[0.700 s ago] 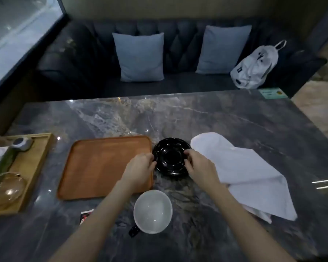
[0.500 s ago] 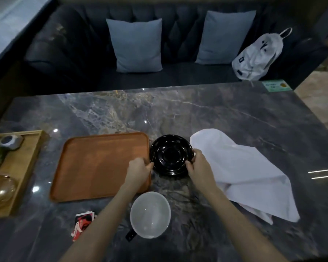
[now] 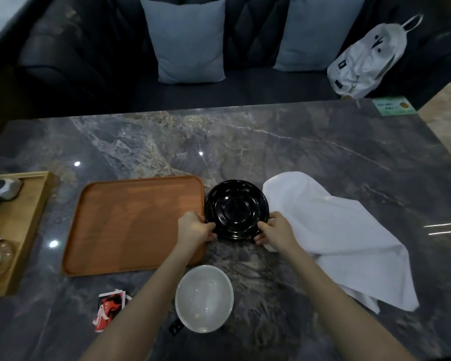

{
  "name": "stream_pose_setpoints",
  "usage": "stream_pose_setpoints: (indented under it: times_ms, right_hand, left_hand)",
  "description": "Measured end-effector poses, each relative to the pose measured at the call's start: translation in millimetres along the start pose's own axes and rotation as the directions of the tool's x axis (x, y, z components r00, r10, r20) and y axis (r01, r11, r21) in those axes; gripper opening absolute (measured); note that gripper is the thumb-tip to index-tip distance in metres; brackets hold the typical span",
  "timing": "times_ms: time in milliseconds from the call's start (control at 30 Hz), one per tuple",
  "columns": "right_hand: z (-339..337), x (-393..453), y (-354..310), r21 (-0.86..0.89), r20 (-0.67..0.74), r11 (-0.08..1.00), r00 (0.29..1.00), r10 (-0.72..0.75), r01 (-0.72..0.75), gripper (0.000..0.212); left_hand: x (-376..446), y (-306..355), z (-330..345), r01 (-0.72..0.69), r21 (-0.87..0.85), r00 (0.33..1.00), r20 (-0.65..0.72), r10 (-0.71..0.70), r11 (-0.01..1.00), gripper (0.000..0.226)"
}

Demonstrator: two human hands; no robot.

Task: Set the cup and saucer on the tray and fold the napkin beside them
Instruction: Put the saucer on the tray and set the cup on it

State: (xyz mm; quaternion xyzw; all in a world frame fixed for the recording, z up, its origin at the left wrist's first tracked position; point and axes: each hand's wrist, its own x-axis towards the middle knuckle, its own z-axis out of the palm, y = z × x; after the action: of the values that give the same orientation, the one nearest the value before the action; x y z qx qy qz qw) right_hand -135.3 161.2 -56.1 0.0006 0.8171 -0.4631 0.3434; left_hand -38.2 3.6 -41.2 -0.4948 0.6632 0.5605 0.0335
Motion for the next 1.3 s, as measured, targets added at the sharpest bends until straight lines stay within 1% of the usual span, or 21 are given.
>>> stream_pose_setpoints:
  times_ms: [133, 233, 400, 533, 600, 667, 733, 833, 967, 1167, 1233, 1300]
  right_hand:
    - [-6, -4, -7, 0.006, 0.024, 1.000, 1.000, -0.016, 0.016, 0.009]
    - [-9, -10, -16, 0.004, 0.027, 0.998, 0.998, -0.056, 0.056, 0.008]
    - [-10, -33, -39, 0.051, 0.054, 0.989, 0.989, -0.138, 0.135, 0.008]
    - [-2, -55, -59, 0.073, 0.077, 0.971, 0.969, -0.233, 0.228, 0.005]
    - [4, -63, -66, 0.094, 0.075, 0.959, 0.958, -0.275, 0.268, 0.009]
    - [12, -69, -71, 0.101, 0.085, 0.952, 0.951, -0.296, 0.288, 0.014]
    - [21, -73, -76, 0.105, 0.119, 0.947, 0.942, -0.314, 0.302, 0.017]
    - [39, -79, -83, 0.142, 0.176, 0.938, 0.924, -0.338, 0.316, 0.018]
    - [69, -79, -89, 0.173, 0.214, 0.928, 0.907, -0.364, 0.331, 0.016]
    - [129, -67, -88, 0.156, 0.241, 0.910, 0.879, -0.412, 0.384, 0.009]
    - [148, -65, -89, 0.149, 0.260, 0.914, 0.877, -0.404, 0.377, 0.012]
    - [166, -62, -90, 0.128, 0.282, 0.922, 0.878, -0.387, 0.365, 0.010]
  left_hand:
    - [0, 7, -7, 0.086, -0.023, 0.994, 0.075, -0.084, 0.996, 0.024]
    - [-7, 10, -16, 0.040, 0.008, 0.991, 0.129, -0.041, 0.999, 0.022]
    - [-23, 13, -39, -0.037, -0.045, 0.993, 0.109, 0.041, 0.998, 0.018]
    - [-39, 11, -63, -0.168, -0.042, 0.985, 0.020, 0.169, 0.985, 0.020]
    - [-45, 9, -76, -0.215, -0.021, 0.976, -0.018, 0.215, 0.976, 0.024]
    - [-50, 7, -90, -0.237, -0.009, 0.971, -0.028, 0.237, 0.971, 0.025]
    - [-54, 5, -103, -0.239, -0.020, 0.970, -0.041, 0.238, 0.971, 0.025]
    - [-58, -3, -122, -0.256, -0.003, 0.962, -0.096, 0.255, 0.967, 0.024]
    - [-55, -23, -149, -0.242, 0.032, 0.954, -0.173, 0.243, 0.970, 0.024]
    - [-49, -46, -188, -0.203, 0.036, 0.924, -0.322, 0.204, 0.978, 0.024]
    - [-44, -57, -199, -0.203, 0.039, 0.917, -0.343, 0.204, 0.978, 0.021]
    - [-38, -66, -207, -0.197, 0.043, 0.902, -0.383, 0.199, 0.979, 0.021]
